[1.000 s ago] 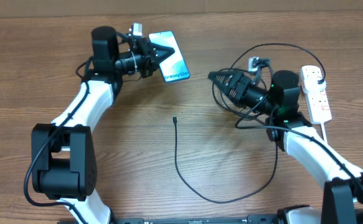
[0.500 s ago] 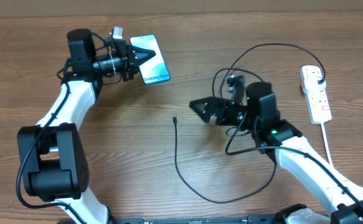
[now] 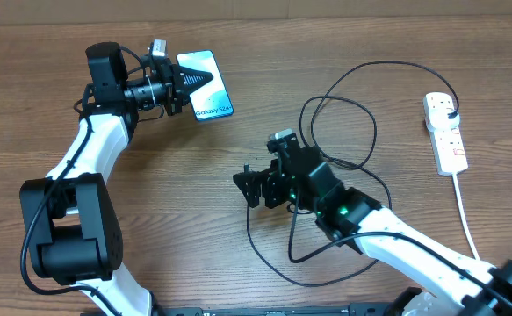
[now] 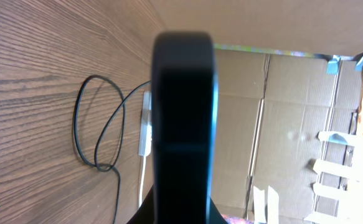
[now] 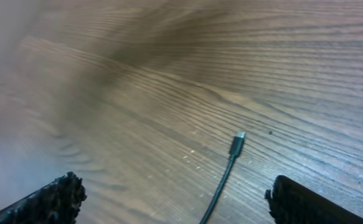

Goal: Plug charger to phone and switch on socket
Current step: 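Move the right gripper down to the black cable's USB-C plug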

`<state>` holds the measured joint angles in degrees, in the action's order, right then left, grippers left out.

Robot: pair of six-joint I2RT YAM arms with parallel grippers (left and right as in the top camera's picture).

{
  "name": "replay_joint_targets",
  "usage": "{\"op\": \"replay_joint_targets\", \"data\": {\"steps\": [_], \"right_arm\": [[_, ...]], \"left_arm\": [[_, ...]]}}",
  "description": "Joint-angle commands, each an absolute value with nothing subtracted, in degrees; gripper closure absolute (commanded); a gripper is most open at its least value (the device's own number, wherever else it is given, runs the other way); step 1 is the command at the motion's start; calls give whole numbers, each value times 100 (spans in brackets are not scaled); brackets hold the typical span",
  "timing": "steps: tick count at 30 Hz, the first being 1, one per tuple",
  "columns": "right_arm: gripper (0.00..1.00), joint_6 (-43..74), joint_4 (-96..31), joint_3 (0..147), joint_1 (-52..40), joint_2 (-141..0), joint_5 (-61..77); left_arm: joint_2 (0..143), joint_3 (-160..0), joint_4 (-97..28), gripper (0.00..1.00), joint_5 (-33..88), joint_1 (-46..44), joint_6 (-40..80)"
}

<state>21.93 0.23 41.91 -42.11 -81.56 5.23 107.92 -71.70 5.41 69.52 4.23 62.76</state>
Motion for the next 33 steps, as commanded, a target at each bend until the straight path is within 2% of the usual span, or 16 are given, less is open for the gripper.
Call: {"op": "replay_joint_targets", "data": {"steps": [1, 3, 6, 14, 22, 33], "right_arm": [[8, 2069, 263, 4248, -4388, -8543, -167], [9, 2069, 482, 4250, -4469, -8759, -322], [16, 2067, 611, 4338, -4534, -9037, -499], [22, 1942, 38, 5039, -4543, -9931, -554], [39, 1962, -322, 5408, -4779, -10315, -746], [46, 1968, -303, 5413, -4939, -10634, -1208]], "left_arm": [[10801, -7225, 574, 96, 7183, 423, 6123], [10801, -7225, 576, 96, 7179, 423, 6121], [10801, -7225, 576, 96, 7183, 423, 6119], [10801, -7225, 454, 96, 7185, 423, 5970], [10801, -7225, 167, 96, 7161, 423, 5690], [10801, -7225, 145, 95, 7161, 423, 5649]]}}
